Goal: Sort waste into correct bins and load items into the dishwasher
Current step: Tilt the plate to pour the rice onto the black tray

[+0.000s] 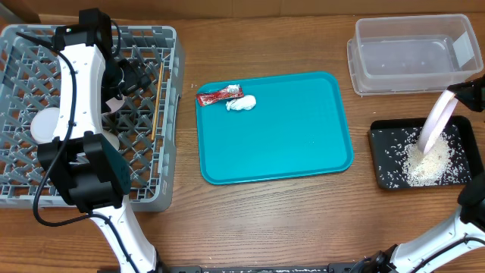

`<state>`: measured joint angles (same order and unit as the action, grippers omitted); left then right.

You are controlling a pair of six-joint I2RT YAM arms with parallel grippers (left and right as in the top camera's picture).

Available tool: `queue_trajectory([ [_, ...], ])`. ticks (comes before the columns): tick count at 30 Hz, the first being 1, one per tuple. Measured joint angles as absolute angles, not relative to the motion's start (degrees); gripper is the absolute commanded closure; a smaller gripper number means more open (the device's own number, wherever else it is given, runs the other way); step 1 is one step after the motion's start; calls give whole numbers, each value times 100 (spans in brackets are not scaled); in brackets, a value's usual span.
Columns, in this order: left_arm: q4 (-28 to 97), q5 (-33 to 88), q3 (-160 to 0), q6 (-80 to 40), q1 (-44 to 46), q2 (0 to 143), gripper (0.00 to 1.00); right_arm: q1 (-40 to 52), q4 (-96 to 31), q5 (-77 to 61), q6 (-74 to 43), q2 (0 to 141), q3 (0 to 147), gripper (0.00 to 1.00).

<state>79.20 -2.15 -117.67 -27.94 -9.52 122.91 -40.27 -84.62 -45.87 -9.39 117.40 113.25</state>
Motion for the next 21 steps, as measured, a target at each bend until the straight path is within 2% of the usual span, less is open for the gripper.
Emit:
queue_trajectory([
  [13,7920,-215,-11767,-2794,-952,12291,0,-4099,-8748,-4779,-703,11784,11325,96],
  [21,7918,-213,-11767,-2794,-952,12291,0,-4187,-9004,-5162,-56,11799,11325,96],
])
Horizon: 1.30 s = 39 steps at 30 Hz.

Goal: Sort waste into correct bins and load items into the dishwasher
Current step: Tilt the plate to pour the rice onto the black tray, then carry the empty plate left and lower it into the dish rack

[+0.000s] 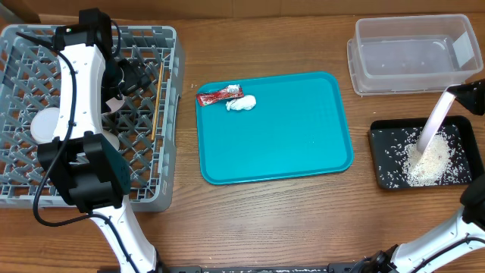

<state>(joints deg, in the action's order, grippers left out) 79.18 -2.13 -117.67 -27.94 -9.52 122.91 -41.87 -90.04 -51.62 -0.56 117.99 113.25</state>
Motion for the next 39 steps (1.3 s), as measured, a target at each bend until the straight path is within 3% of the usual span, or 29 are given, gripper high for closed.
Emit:
queue_trajectory([
  [25,7920,-215,-11767,-2794,-952,12291,0,-4316,-9487,-5485,213,11858,11327,96],
  [34,7918,-215,-11767,-2794,-952,12291,0,-4206,-9710,-6403,661,11856,11327,96],
  [39,7920,-215,-11767,-2794,-952,12291,0,-3658,-9701,-6991,923,11743,11327,96],
])
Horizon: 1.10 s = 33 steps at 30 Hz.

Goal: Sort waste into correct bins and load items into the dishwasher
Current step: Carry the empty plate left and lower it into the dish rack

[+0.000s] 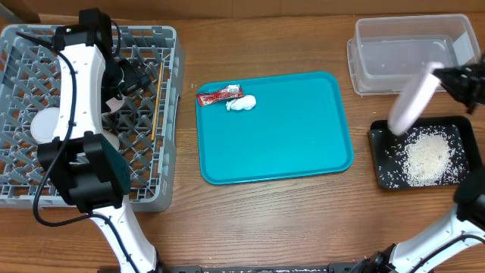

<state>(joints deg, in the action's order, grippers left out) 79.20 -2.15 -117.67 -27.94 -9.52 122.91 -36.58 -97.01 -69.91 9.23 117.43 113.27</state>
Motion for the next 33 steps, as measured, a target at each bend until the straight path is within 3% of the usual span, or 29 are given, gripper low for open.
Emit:
queue_trajectory([
  [8,7920,-215,-11767,-2794,-952,12291,0,-1984,-9616,-7360,1492,11207,11330,96],
  [19,7918,-215,-11767,-2794,-952,12291,0,532,-7940,-7583,1542,11185,11338,96],
  [26,7889,-213,-11767,-2794,-952,12291,0,1706,-5258,-7699,-82,11185,11367,96],
  [33,7883,-80,-11767,-2801,-952,12291,0,2526,-3240,-6405,-2473,11185,11391,96],
])
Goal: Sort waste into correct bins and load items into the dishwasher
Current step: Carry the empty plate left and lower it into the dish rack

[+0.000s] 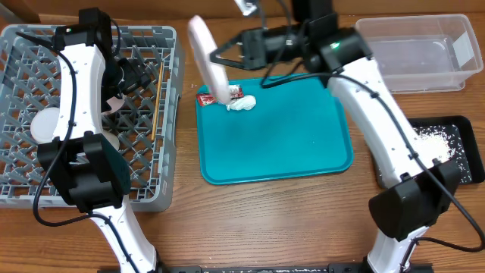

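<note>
My right gripper is shut on the edge of a white plate, which hangs tilted and edge-on above the far left corner of the teal tray. Under it on the tray lie a red wrapper and a crumpled white napkin. The grey dishwasher rack stands at the left. My left gripper sits low inside the rack's far part; its jaws are too dark to read.
A wooden chopstick and a white bowl lie in the rack. A clear plastic bin stands at the far right, with a black tray holding spilled rice in front of it.
My right arm has carried the white plate from over the black tray's left edge to the far left corner of the teal tray, near the rack. The left arm has not moved.
The right gripper first held the plate tilted over the black tray, its edge down at the rice pile. Then the plate was lifted off the rice toward the tray's left side. Now it hangs beside the rack. The left arm stayed in the rack throughout.
</note>
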`<state>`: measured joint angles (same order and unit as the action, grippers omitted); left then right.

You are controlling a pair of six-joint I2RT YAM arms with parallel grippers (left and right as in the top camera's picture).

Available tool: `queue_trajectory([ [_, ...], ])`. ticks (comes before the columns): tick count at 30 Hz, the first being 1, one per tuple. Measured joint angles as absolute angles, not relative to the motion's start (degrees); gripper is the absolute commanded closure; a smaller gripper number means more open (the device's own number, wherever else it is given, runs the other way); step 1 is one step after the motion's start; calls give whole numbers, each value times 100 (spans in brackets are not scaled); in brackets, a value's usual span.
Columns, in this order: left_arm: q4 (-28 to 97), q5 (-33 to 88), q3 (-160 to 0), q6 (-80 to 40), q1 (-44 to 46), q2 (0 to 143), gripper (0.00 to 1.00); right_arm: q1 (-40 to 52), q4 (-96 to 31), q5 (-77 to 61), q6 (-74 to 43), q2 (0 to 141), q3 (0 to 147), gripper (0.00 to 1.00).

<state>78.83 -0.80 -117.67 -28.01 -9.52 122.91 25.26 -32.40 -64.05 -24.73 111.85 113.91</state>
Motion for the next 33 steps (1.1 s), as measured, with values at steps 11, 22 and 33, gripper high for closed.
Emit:
queue_trajectory([
  [11,8672,1199,-11754,-2536,-1048,12245,0,3411,-2237,-4475,-4226,11209,11391,96],
  [22,8739,845,-11740,-3378,-3127,10711,0,3446,-976,-3964,-5175,11957,11391,96],
  [33,9223,972,-11738,-3570,-4272,10641,0,3809,303,-3872,-5994,12674,11391,96],
])
